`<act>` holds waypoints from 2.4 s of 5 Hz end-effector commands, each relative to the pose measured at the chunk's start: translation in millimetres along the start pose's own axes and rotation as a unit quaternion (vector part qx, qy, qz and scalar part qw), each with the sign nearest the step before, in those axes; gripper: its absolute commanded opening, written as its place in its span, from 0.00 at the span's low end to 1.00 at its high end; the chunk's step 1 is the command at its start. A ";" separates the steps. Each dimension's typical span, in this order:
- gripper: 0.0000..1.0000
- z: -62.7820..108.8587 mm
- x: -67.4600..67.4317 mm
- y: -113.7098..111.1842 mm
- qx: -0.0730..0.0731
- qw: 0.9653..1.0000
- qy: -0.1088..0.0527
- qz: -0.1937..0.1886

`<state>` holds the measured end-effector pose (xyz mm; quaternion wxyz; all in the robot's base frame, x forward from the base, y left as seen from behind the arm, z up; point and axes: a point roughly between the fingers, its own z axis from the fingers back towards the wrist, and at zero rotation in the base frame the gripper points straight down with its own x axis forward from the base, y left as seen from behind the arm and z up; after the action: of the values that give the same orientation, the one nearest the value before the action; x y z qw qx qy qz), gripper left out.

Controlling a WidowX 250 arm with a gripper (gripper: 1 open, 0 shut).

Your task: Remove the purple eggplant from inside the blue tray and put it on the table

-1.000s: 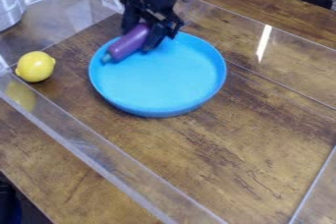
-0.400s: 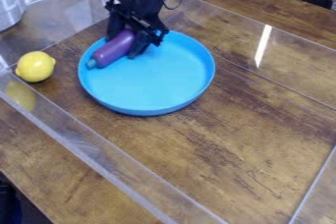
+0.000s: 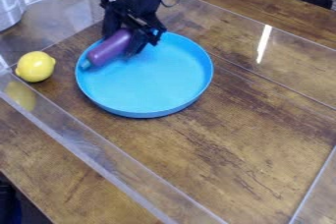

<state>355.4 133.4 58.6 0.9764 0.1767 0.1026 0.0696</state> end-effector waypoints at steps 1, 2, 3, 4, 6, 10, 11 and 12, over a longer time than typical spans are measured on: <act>0.00 47.9 -14.1 4.4 0.007 0.998 -0.063 0.007; 0.00 56.8 -29.1 -4.0 0.006 0.997 -0.073 -0.005; 0.00 65.9 -45.5 -14.6 0.006 0.996 -0.084 -0.021; 0.00 72.6 -56.1 -21.7 0.005 0.995 -0.091 -0.032; 0.00 81.9 -75.9 -37.6 0.006 0.993 -0.103 -0.062; 0.00 98.4 -74.0 -50.8 0.005 0.989 -0.120 -0.089; 0.00 113.6 -51.5 -46.9 0.008 0.988 -0.133 -0.078; 0.00 119.7 -27.5 -49.5 0.010 0.987 -0.139 -0.075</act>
<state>356.5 42.2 129.9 0.9824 0.1825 0.0145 -0.0372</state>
